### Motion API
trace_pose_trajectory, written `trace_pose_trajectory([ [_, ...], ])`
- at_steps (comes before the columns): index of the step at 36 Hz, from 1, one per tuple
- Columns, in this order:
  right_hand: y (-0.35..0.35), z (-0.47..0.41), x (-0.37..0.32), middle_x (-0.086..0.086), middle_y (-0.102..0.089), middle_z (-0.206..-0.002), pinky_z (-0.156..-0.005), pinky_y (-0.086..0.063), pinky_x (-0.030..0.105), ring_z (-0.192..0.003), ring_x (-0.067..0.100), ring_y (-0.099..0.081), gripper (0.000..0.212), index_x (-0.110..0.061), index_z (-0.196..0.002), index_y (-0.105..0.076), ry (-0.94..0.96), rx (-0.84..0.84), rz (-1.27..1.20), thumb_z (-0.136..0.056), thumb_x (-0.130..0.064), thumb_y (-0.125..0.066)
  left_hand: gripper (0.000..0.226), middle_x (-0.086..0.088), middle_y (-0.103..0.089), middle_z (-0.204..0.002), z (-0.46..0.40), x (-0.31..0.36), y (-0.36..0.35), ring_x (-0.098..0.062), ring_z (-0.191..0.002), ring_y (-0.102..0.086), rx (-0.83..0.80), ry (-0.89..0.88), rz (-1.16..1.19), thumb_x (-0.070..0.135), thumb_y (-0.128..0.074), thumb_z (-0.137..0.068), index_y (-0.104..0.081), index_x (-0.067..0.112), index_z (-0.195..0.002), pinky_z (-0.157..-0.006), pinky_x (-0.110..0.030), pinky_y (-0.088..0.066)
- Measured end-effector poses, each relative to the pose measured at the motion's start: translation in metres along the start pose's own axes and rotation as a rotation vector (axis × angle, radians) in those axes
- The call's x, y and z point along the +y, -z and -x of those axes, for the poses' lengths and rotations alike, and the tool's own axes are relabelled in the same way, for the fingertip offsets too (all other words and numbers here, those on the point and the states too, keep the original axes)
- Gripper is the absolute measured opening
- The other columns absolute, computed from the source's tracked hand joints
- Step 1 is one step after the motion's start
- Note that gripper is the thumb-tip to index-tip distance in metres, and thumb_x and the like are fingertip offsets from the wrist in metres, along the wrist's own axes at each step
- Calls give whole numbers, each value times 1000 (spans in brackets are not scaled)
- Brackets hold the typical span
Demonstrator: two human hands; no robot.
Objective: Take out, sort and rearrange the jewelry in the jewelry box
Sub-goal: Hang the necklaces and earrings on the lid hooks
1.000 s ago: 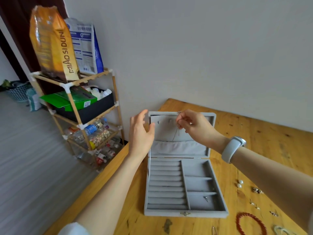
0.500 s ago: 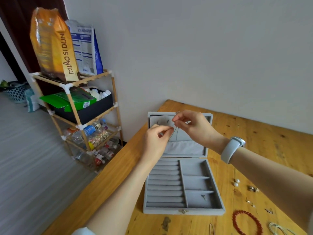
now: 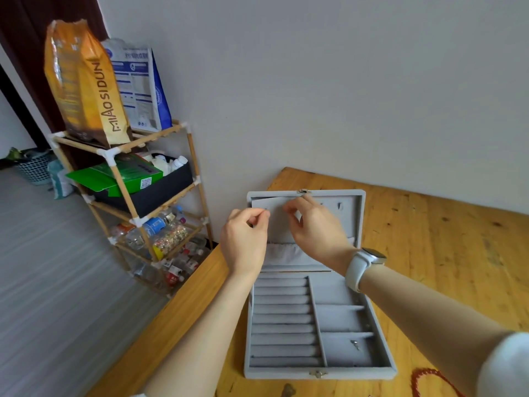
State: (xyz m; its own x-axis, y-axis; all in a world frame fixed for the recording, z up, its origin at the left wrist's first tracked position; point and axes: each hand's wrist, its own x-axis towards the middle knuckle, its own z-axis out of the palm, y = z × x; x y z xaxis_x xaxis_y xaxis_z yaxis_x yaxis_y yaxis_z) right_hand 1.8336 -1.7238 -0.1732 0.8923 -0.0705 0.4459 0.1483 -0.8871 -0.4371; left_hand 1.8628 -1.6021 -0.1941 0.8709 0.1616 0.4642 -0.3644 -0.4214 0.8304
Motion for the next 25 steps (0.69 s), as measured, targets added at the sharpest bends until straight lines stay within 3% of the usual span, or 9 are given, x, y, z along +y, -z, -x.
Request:
trace_pose_trajectory([
  [4,-17,4,3,3,-60,-114,-82,-41,27,-99,21,-56,30,-18,-119,-58,-59,-99,-181,-89,-18,-53,9,7,-52,-75,-5,1,4,-8,-66,-53,-54,-35,93,16,-67,-82,-74,16,-89,-67,-26,-45],
  [6,-23,4,3,5,-60,-112,-86,-40,20,-101,18,-56,29,-13,-116,-61,-90,-120,-359,-87,-14,-58,12,2,-55,-78,-8,-1,7,-7,-67,-54,-86,-70,115,15,-68,-82,-74,16,-92,-68,-25,-45],
  [8,-25,3,1,4,-63,-102,-81,-42,15,-90,11,-57,20,-10,-106,-65,-135,-103,-547,-87,-11,-59,12,-5,-58,-80,-10,-4,9,-7,-68,-53,-117,-88,124,15,-68,-81,-74,17,-92,-69,-24,-44],
  [10,-25,1,-1,-3,-61,-79,-67,-40,9,-69,-2,-52,8,-11,-91,-65,-155,-77,-666,-87,-10,-59,12,-2,-56,-78,-11,-5,10,-5,-67,-52,-148,-95,137,15,-69,-81,-73,21,-91,-67,-19,-43],
  [12,-26,0,-1,-7,-55,-66,-58,-37,9,-56,-4,-48,9,-13,-81,-62,-163,-44,-682,-88,-10,-58,15,2,-53,-75,-11,-5,11,-1,-65,-50,-172,-106,149,14,-69,-81,-71,27,-89,-64,-13,-39],
  [15,-28,0,-1,-7,-50,-60,-54,-36,10,-50,-3,-45,12,-12,-77,-58,-176,-7,-669,-89,-9,-54,16,-5,-55,-76,-12,-5,11,-4,-65,-48,-161,-118,139,15,-69,-80,-69,29,-88,-64,-17,-40],
  [17,-28,1,0,-6,-49,-59,-53,-36,10,-50,-3,-45,11,-11,-79,-57,-188,10,-669,-89,-10,-53,13,-11,-57,-78,-12,-4,11,-5,-65,-47,-148,-118,130,16,-70,-80,-71,26,-89,-64,-20,-41],
  [21,-30,2,-2,-5,-50,-63,-57,-38,12,-55,3,-43,7,-14,-92,-62,-154,-15,-668,-87,-13,-59,18,-12,-56,-79,-12,-1,11,-2,-64,-46,-183,-120,161,16,-69,-81,-68,32,-88,-62,-14,-39],
  [25,-31,1,-1,-7,-49,-59,-55,-36,15,-52,2,-42,9,-17,-80,-60,-150,24,-648,-87,-13,-57,20,-13,-56,-80,-11,0,12,-1,-64,-46,-201,-134,169,15,-69,-81,-67,34,-87,-63,-16,-40],
])
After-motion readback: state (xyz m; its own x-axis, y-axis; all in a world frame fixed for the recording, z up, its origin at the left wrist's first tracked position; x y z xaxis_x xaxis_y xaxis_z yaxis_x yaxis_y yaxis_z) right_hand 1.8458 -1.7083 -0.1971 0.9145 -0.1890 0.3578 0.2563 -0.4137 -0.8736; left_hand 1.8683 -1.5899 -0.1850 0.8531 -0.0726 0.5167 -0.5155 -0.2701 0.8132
